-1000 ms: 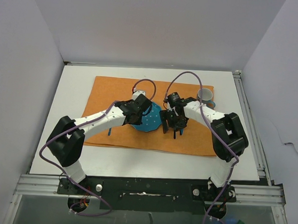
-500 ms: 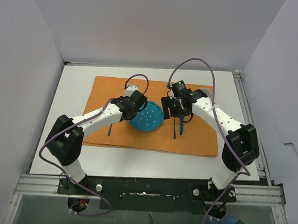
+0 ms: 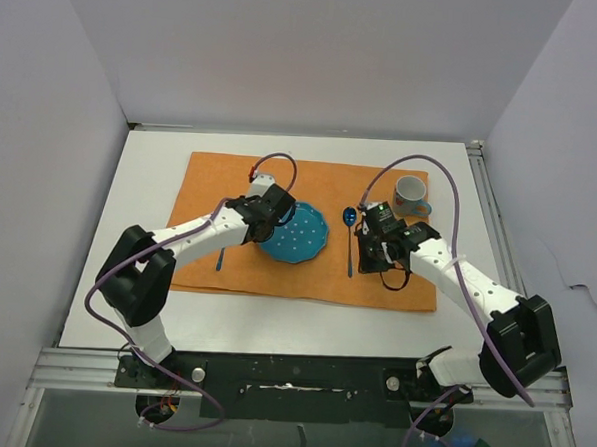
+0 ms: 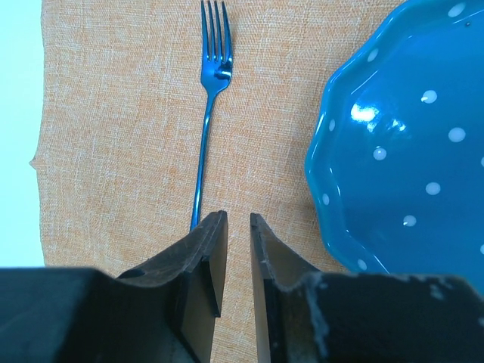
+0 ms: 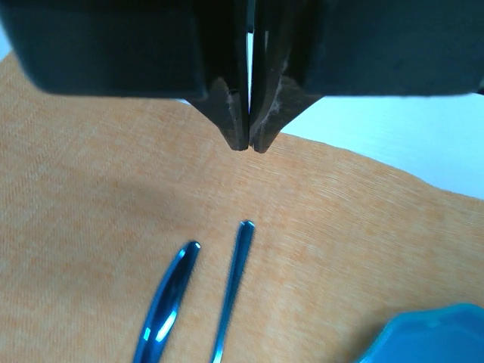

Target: Set the dinner table for one person

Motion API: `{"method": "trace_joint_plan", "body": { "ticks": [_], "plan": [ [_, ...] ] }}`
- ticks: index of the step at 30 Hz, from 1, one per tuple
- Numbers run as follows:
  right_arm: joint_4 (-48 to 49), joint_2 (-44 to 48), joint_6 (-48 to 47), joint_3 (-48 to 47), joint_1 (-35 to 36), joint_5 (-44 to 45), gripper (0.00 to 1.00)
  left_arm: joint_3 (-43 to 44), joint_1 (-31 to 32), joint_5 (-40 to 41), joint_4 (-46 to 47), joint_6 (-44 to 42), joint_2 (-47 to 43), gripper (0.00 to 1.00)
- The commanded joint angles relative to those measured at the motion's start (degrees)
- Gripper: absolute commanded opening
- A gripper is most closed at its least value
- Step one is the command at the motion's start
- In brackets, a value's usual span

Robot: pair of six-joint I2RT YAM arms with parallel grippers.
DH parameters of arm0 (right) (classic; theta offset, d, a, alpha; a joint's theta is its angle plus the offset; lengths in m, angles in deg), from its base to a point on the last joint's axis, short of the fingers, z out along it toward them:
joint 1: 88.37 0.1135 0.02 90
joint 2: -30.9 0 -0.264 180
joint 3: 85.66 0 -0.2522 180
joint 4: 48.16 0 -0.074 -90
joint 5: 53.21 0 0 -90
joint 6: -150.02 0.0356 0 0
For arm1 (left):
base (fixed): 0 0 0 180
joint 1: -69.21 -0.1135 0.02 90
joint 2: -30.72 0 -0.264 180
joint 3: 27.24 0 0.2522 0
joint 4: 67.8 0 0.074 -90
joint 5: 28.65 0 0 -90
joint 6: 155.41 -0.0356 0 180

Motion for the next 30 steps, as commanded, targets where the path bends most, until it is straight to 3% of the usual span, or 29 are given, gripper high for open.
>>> {"method": "trace_joint_plan", "body": {
  "ticks": [1,8,14,22,30],
  "plan": [
    [1.9,2.8,3.2,4.1,-0.8,4.5,0.0,-0.4,0.0,1.6,3.2,0.9,0.1,0.19],
    [5.6,4.0,4.9,8.6,-7.7,7.2,0.0,-3.6,0.0,-0.9,7.6,1.4,0.6,0.13],
    [8.4,0.5,5.7,9.7,-11.9,6.9,0.0,-6.3,0.1,-2.9,8.0,3.5,1.5,0.0],
    [10.3,-12.0,7.7,4.9,-12.6,10.6,0.0,-8.9,0.4,-4.1,8.5,4.9,1.9,0.0],
    [9.7,-18.3,6.6,-1.8,-13.0,11.4,0.0,-10.3,0.8,-6.0,9.9,6.0,3.2,0.0]
  ]
}}
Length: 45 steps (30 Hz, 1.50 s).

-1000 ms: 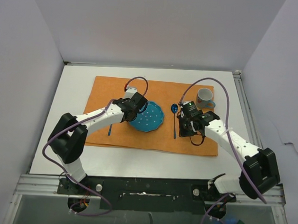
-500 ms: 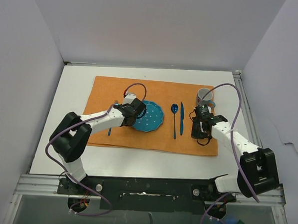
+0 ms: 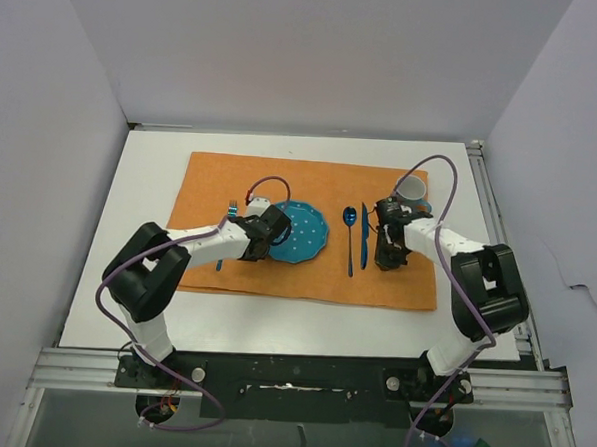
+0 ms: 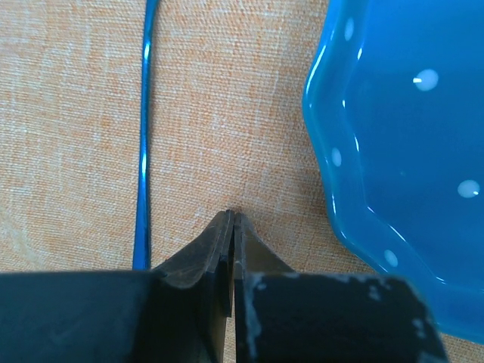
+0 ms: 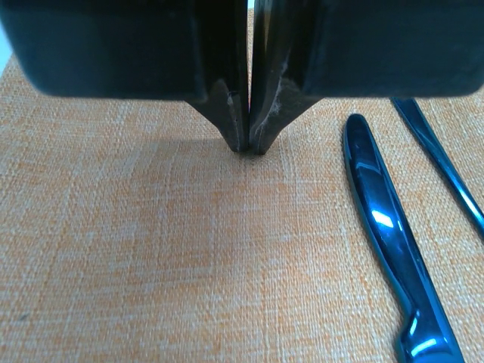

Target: Set the dinner table for one person

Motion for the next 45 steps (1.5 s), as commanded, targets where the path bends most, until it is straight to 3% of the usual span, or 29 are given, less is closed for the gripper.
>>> {"method": "trace_joint_plan", "body": {
  "ticks": [1,22,33,43,45],
  "plan": [
    [2.7,-2.6,-0.2,-4.5,-0.6,2.2,0.0,0.0,0.6,-1.2,2.9,1.8,1.2,0.0],
    [-2.2,-11.6,-7.8,-15.3,-6.2,0.2,0.0,-2.7,7.2,-3.6,-2.5,10.5,0.1,0.0],
    [-2.4,-11.6,-9.6,-15.4,-7.2,-0.9,0.0,-0.7,7.9,-2.4,-4.6,10.7,-0.2,0.0],
    [2.9,-3.7,-9.9,-10.0,-7.2,-0.4,0.0,2.9,8.2,0.6,-6.6,10.9,0.0,0.0],
    [5.0,-0.2,-10.4,-8.1,-7.2,-0.8,0.12,4.1,8.4,1.2,-7.1,10.4,-0.7,0.02]
  ]
}}
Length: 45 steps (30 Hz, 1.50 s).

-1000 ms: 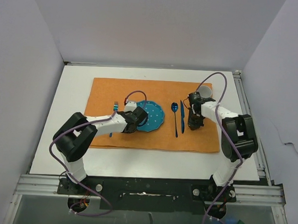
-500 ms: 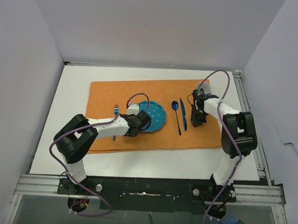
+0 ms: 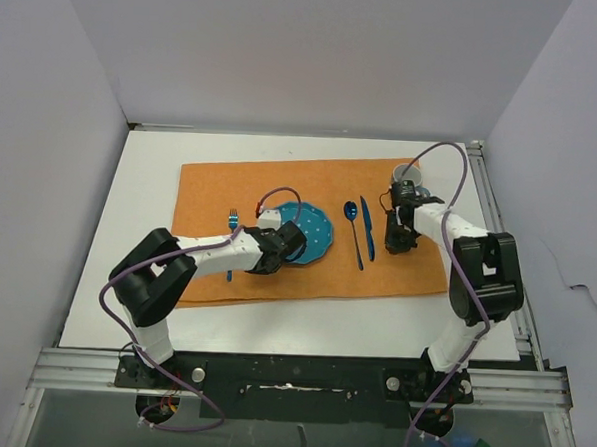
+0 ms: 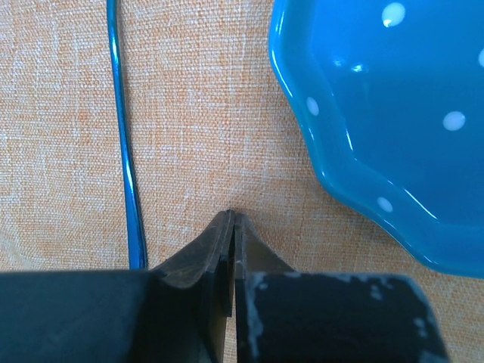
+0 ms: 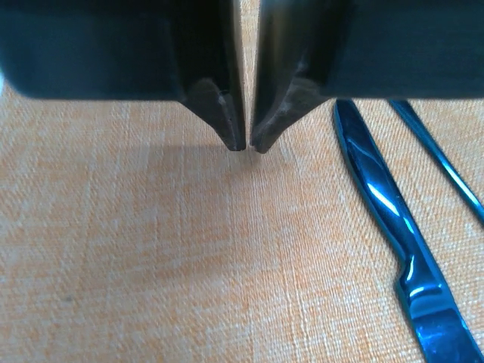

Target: Set the dinner table for one person

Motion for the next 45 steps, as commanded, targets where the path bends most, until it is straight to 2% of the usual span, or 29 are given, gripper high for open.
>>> {"method": "trace_joint_plan", "body": {
  "ticks": [1,4,7,10,15,18,20,23,27,37,45],
  "plan": [
    [6.9,9.3,-1.6,3.3,-0.4,0.7,0.21,4.5,0.8,0.4,-2.6,-0.1,-1.5,0.02],
    [9.6,12.8,-2.4,5.2,-0.4,-1.5,0.46,6.1,0.8,2.2,-3.8,-0.4,-2.2,0.04],
    [10.3,14.9,-2.8,5.9,-0.3,-4.0,0.49,7.2,0.9,3.5,-4.7,-0.8,-3.1,0.04],
    [9.7,15.4,-2.7,6.0,-0.1,-6.8,0.44,7.8,0.9,3.8,-4.9,-1.3,-4.2,0.04],
    [10.1,16.1,-1.4,8.3,1.6,-10.1,0.21,7.5,1.0,4.4,-2.7,-2.4,-6.7,0.04],
    [11.4,16.6,-0.7,9.9,4.0,-12.6,0.17,6.6,1.0,4.5,0.7,-3.7,-8.8,0.04],
    [11.6,16.3,-0.4,10.2,6.0,-13.5,0.17,6.4,1.0,4.3,2.7,-4.9,-10.2,0.04],
    [10.7,15.0,0.5,9.7,9.1,-12.7,0.23,6.8,0.9,4.1,4.0,-6.3,-11.2,0.04],
    [9.8,13.2,1.6,8.5,12.2,-11.5,0.28,7.6,1.0,4.7,3.0,-6.5,-11.2,0.04],
    [8.9,9.8,2.4,7.6,14.0,-9.9,0.28,6.6,0.9,4.8,1.7,-5.9,-11.3,0.04],
    [7.1,10.8,2.5,5.9,14.7,-7.8,0.28,5.8,0.9,4.8,1.8,-5.8,-11.7,0.04]
  ]
}}
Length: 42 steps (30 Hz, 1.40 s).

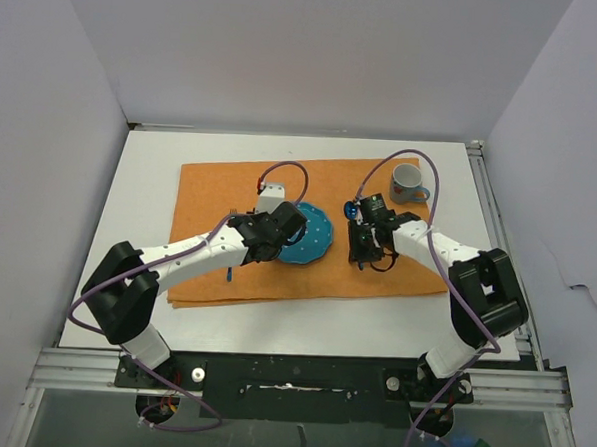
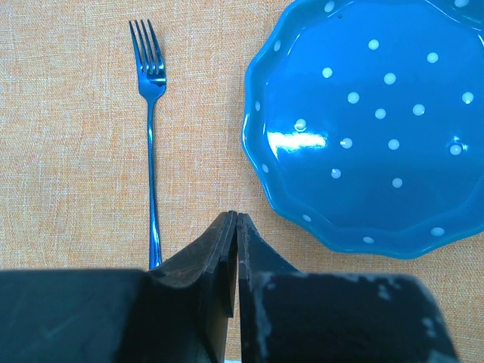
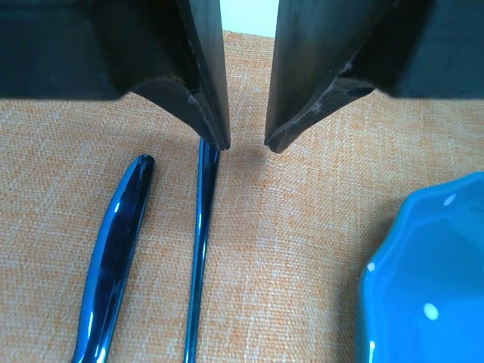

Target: Set the dinner table for one person

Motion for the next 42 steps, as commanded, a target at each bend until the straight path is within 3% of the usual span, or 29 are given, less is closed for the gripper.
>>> {"method": "trace_joint_plan", "body": {
  "ticks": [1,11,18,22,32,40,42],
  "plan": [
    [-0.6,1.8,0.7,-3.5,0.8,2.2,0.28,0.4,0.2,1.4,1.0,0.1,-2.2,0.04],
    [-1.6,3.5,1.7,-1.4,1.7,4.5,0.29,0.7,0.1,1.5,1.0,-0.5,-2.2,0.04],
    [-2.9,1.5,1.0,-1.9,1.7,6.1,0.41,1.0,0.1,1.1,0.6,-0.5,-1.5,0.04],
    [-3.3,0.2,0.5,-2.9,1.7,7.3,0.42,1.1,0.1,1.1,0.2,-0.5,-1.5,0.04],
    [-1.8,-3.6,0.6,-3.2,1.6,7.0,0.28,1.0,0.1,1.1,-0.3,-0.6,-0.7,0.04],
    [-1.3,-4.9,0.9,-3.0,1.7,6.2,0.26,1.0,0.1,1.2,-0.6,-0.7,-0.7,0.04],
    [-1.2,-4.8,0.9,-3.1,1.7,6.2,0.2,1.0,0.0,1.1,-0.5,-0.6,-0.6,0.04]
  ]
}}
